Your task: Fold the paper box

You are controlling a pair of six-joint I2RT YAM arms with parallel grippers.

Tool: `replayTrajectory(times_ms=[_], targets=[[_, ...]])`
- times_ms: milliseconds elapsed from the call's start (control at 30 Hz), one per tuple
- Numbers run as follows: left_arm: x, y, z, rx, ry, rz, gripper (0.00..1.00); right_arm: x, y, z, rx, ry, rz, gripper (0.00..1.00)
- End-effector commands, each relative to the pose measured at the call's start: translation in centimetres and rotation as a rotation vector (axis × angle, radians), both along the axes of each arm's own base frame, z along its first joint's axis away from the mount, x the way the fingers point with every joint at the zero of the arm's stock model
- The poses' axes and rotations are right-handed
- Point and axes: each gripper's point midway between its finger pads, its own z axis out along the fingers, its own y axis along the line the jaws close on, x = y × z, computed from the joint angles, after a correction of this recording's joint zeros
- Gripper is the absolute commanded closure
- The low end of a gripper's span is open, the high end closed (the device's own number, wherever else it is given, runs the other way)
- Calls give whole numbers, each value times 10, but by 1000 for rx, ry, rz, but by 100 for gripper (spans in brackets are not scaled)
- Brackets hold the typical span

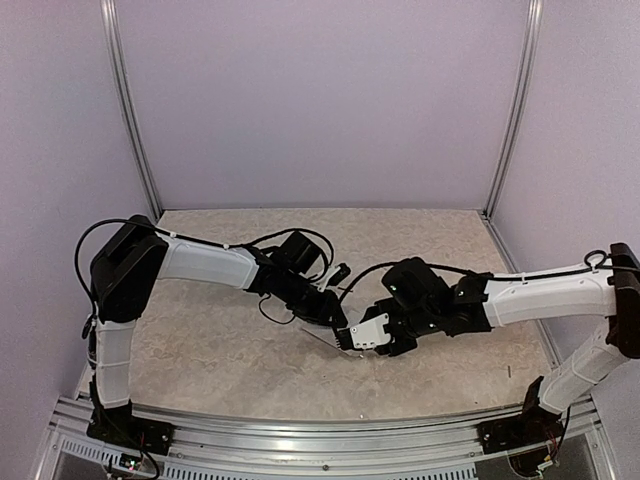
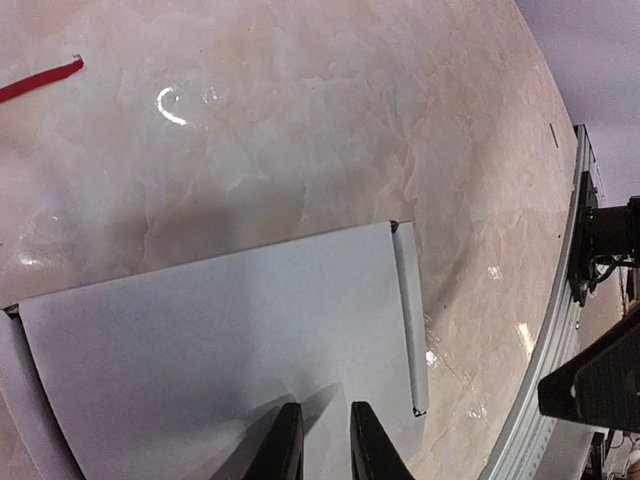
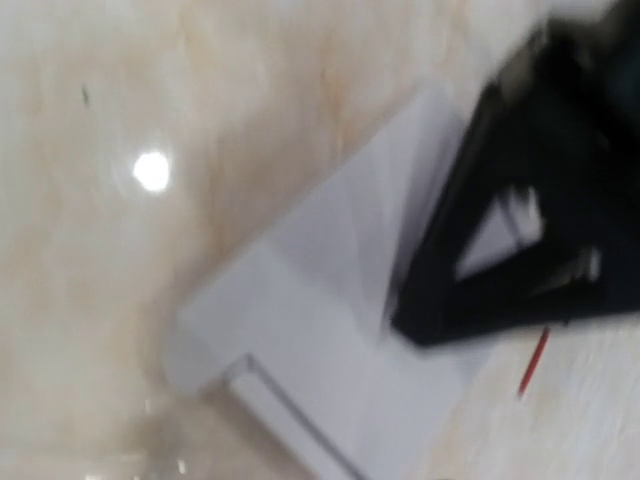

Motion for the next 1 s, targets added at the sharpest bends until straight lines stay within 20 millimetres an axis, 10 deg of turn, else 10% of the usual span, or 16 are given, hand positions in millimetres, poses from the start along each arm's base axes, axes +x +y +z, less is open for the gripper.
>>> replayTrajectory(times_ms=[0,367,633,967], targets=[[-14,14,-16,77,45,-17,82,6,-26,-9,-17,89,-82,55],[14,12,70,4,-245,59,68,62,-23,-11,119,238,-218,57],[2,60,44,126,-238,154,62,65,-17,-19,126,335,-209,57],[-13,58,31,136,-207,151,62,72,-8,-15,156,401,-209,57]])
